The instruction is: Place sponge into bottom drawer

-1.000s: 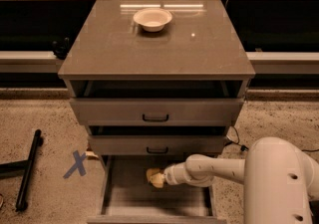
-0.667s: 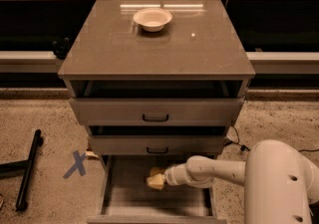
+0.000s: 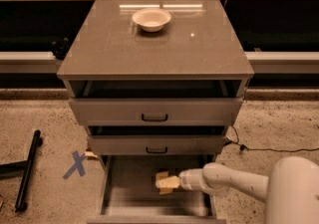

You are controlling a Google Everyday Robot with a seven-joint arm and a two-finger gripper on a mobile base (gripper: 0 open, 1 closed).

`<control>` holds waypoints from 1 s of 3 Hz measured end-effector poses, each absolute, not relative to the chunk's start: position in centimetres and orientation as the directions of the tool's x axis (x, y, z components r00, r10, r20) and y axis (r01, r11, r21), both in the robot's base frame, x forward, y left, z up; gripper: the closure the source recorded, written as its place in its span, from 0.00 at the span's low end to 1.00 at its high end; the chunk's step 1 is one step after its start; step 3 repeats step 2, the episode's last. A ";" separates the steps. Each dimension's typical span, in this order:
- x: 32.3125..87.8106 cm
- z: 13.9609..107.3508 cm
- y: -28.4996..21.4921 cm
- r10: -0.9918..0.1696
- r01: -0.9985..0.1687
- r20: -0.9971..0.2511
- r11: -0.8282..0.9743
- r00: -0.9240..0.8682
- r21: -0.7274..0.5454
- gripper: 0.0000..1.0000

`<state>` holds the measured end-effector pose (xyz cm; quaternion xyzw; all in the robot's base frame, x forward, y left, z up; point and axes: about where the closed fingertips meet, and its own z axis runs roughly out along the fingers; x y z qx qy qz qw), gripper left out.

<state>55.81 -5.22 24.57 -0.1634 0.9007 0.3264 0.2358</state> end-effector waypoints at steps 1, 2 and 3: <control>55.3 26.2 -11.1 -0.085 -0.400 -0.556 0.784 -0.827 0.475 0.00; 55.1 28.1 -13.9 -0.062 -0.410 -0.595 0.782 -0.801 0.470 0.00; 55.1 28.1 -13.9 -0.062 -0.410 -0.595 0.782 -0.801 0.470 0.00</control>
Offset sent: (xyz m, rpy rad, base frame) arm -0.0085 -0.1251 0.0593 0.0124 -0.1377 -0.1268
